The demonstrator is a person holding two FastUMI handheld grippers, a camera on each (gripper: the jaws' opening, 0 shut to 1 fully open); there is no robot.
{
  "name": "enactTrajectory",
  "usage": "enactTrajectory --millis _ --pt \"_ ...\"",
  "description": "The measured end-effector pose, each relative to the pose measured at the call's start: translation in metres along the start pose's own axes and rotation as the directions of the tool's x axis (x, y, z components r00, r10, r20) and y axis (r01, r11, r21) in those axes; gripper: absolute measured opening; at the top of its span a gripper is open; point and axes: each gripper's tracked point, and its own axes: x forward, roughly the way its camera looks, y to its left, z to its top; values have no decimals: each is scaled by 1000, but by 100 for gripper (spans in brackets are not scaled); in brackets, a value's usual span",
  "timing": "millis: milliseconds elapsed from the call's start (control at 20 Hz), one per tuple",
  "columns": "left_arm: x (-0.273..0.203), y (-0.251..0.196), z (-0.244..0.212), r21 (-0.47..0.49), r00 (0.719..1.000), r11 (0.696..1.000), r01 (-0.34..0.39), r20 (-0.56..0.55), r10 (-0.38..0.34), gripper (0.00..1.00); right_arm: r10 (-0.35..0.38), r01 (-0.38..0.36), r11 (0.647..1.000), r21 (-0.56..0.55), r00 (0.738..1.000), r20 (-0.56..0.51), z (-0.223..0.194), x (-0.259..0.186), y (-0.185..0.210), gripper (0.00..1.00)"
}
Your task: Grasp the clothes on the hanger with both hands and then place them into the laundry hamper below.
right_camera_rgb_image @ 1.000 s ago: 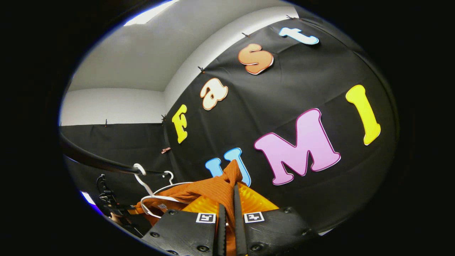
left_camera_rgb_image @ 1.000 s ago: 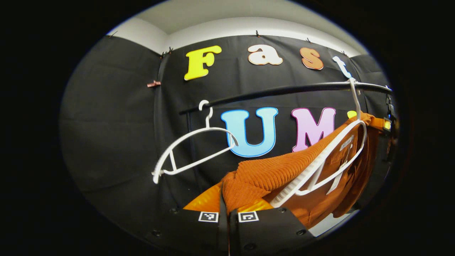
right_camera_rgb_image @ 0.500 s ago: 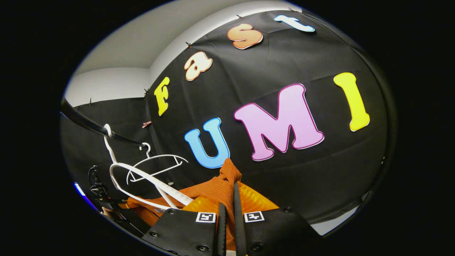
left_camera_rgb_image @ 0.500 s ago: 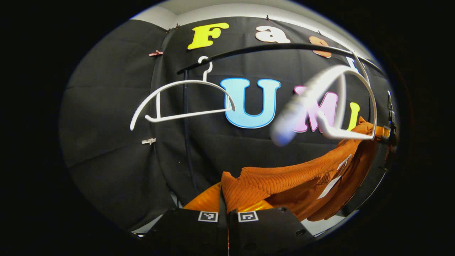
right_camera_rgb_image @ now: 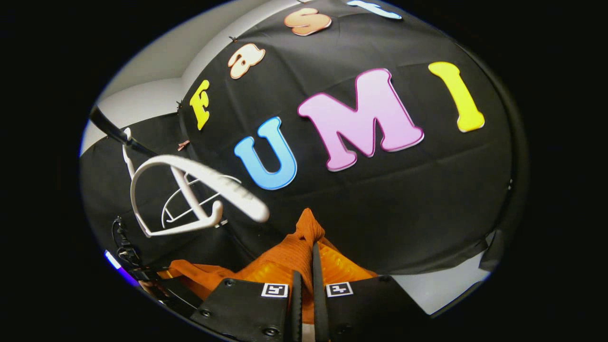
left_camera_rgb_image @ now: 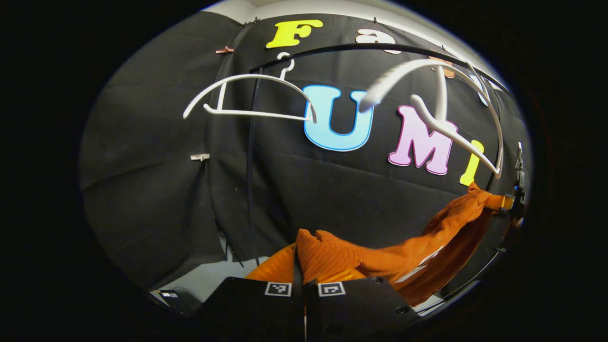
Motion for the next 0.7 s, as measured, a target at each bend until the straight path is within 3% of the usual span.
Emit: enactTrajectory --millis 250,500,700 --pt "-14 -57 -27 -41 994 994 98 -53 -100 6 102 -96 993 74 990 -96 -48 -2 50 15" --pt "-26 -107 -11 -70 978 976 206 -24 -208 6 192 -173 977 122 967 -166 -80 -12 92 15" --pt "-26 -130 -6 -43 971 970 239 -18 -240 6 185 -163 979 119 960 -211 -102 -14 96 15"
